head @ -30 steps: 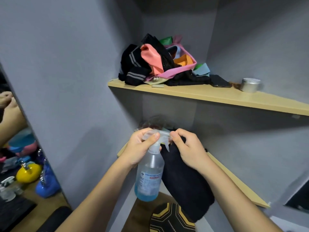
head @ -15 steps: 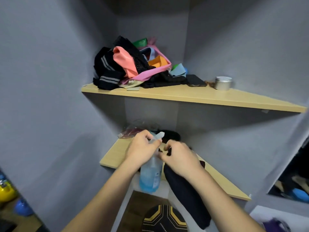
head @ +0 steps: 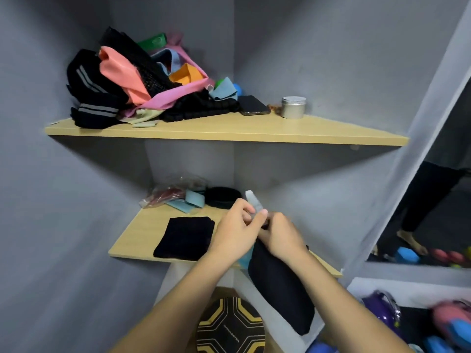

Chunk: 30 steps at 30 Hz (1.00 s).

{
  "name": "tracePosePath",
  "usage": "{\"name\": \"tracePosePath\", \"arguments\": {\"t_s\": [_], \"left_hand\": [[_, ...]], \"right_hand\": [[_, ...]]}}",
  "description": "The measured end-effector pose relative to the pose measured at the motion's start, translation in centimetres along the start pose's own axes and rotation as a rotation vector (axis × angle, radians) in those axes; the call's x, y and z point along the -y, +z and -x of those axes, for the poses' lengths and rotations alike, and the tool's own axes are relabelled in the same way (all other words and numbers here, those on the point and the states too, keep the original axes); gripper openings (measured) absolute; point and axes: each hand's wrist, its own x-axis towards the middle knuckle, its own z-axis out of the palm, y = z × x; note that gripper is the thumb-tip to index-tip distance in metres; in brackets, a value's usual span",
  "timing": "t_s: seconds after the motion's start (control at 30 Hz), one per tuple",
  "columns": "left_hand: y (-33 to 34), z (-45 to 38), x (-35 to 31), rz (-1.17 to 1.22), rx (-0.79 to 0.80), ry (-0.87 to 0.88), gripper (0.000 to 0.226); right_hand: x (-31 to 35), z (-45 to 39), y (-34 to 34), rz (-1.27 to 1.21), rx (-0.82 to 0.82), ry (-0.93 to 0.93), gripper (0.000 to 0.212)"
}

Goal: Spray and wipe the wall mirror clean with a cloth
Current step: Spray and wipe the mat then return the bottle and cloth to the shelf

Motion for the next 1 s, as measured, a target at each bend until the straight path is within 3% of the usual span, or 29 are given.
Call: {"name": "tracePosePath", "arguments": {"t_s": [0.1, 0.17, 0.23, 0.3, 0.4, 0.77, 0.93, 1.0], "left_hand": [[1.4, -0.8, 1.8, 0.243, -0.033, -0.043, 0.012], [2.1, -1.5, 3.7, 0.17, -0.098, -0.037, 0.016], [2.8, -2.1, 5.9, -0.004, -0.048, -0.077, 0.031], [4.3, -2.6, 8.0, -0.137, 0.115, -0.146, 0.057], [6.6, -2.8, 9.9, -0.172, 0.268, -0.166, 0.086], [11.5, -7.1, 12.2, -0.137, 0.222, -0.21, 0.076], [12.1, -7.7, 14.3, -0.073, 0.173, -0.295, 0.078], [12.1, -8.1, 14.7, -0.081, 0.192, -0.29, 0.08]], "right_hand": [[-2.5, -1.4, -0.6, -0.122, -0.016, 0.036, 0.037], [-3.9, -2.2, -1.0, -0.155, -0.017, 0.034, 0.041], [-5.1, -2.9, -1.2, -0.163, 0.002, 0.018, 0.04], [-6.5, -3.8, -0.9, -0.185, 0.028, -0.022, 0.034], [-8.1, -4.8, -0.4, -0.261, 0.058, -0.081, 0.024], [-11.4, -8.3, 1.5, -0.175, 0.054, -0.061, 0.016], [-12.0, -7.9, 2.5, -0.038, 0.08, 0.04, 0.054], [-12.4, -7.7, 2.4, -0.043, 0.058, 0.066, 0.057]]}}
